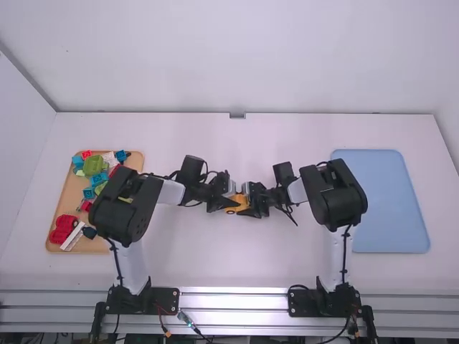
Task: Assemble lego blocks to make yellow taxi
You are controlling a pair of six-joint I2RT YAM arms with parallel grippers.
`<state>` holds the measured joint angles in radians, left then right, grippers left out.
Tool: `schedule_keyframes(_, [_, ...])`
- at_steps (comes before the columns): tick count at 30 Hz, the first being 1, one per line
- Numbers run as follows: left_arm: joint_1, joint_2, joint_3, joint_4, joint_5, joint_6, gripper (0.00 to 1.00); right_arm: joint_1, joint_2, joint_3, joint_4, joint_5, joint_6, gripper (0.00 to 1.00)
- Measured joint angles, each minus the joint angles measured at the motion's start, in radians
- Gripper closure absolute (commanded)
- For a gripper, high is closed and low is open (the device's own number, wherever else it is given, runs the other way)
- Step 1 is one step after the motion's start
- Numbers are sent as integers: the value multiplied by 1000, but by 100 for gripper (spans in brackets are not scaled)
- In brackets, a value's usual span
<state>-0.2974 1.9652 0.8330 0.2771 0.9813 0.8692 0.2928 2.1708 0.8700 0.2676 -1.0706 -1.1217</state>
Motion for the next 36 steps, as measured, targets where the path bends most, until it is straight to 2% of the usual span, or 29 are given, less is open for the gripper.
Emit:
schedule_keyframes(11, [-6,-24,-85,137,-51,8,98,5,0,0,5,1,-1,42])
schedule_keyframes(18, [-16,-40,-99,143,-89,-18,98,5,0,0,5,0,-3,42])
schedule_keyframes(22, [-17,-40,-89,136,-88,-21,85,5,0,0,4,0,-3,42])
schedule_keyframes(28, [-17,-37,-79,125,-82,-24,79,5,0,0,3,0,-3,42])
schedule_keyframes(29, [-17,-36,-78,124,-81,-24,72,5,0,0,3,0,-3,42])
schedule_keyframes(32, [-17,-36,-75,121,-81,-24,66,5,0,0,3,0,-3,42])
schedule_keyframes(36, [-21,-9,-69,118,-98,-19,63,5,0,0,4,1,-3,42])
